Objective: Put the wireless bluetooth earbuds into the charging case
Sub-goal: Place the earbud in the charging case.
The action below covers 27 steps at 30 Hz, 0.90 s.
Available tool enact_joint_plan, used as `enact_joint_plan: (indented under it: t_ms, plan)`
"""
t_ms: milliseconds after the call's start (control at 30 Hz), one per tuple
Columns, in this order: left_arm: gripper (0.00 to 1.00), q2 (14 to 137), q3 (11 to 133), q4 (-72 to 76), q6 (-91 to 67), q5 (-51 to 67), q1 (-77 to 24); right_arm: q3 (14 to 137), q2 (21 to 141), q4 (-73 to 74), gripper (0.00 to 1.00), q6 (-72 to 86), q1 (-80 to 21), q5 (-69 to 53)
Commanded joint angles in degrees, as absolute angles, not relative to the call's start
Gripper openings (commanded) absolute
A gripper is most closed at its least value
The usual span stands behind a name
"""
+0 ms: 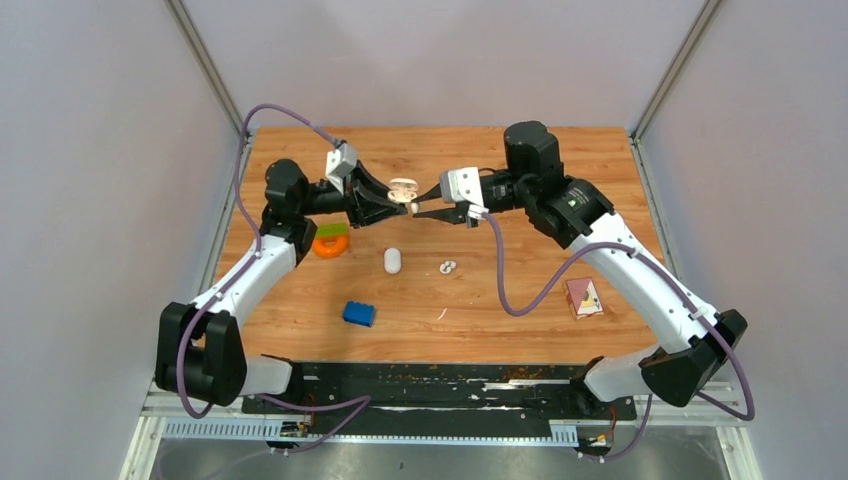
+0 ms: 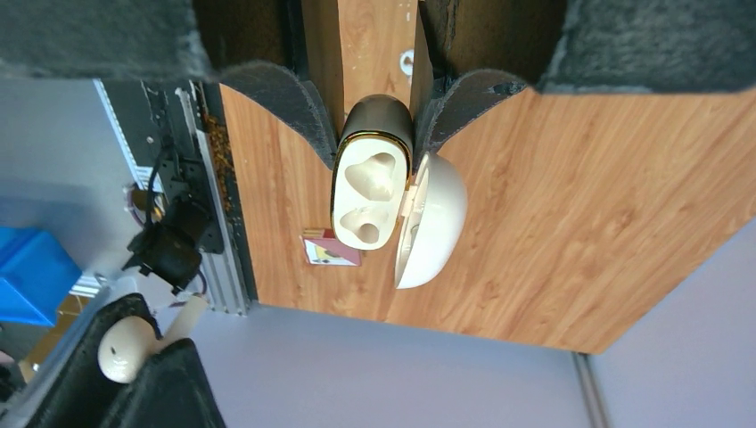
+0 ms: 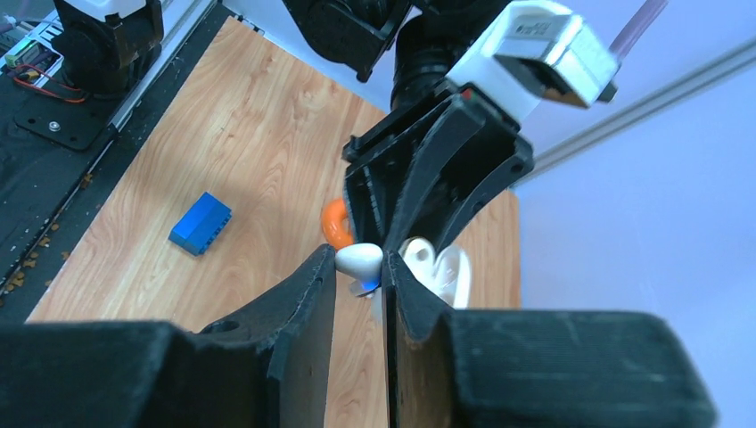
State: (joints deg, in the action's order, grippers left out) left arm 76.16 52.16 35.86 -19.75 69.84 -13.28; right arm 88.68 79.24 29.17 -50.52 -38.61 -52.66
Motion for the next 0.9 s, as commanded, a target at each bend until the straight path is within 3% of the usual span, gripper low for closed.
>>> enact_joint_plan:
  t_ms: [0,333,567,867]
  plan:
    - [0.1,73.4,51.4,38.4,-14.7,74.3,-15.7,91.5,80.2,28.4,0.0,-58.2,-39.1,-58.8]
    - [0.1,70.9,51.8,32.2,-6.4,74.1,-18.5,91.1,81.3,26.4,0.0,-60.7,-39.2,-64.5]
    - [0.1,69.3,52.9,26.1,-2.0,71.4,-19.4,87.7,82.1,11.2,0.0,-44.4,-39.5,-62.7]
    - [0.1,69.1,53.7,28.7,-6.8,70.5,-19.3,88.3,82.7,12.0,0.02,-40.3,-39.6,-60.2]
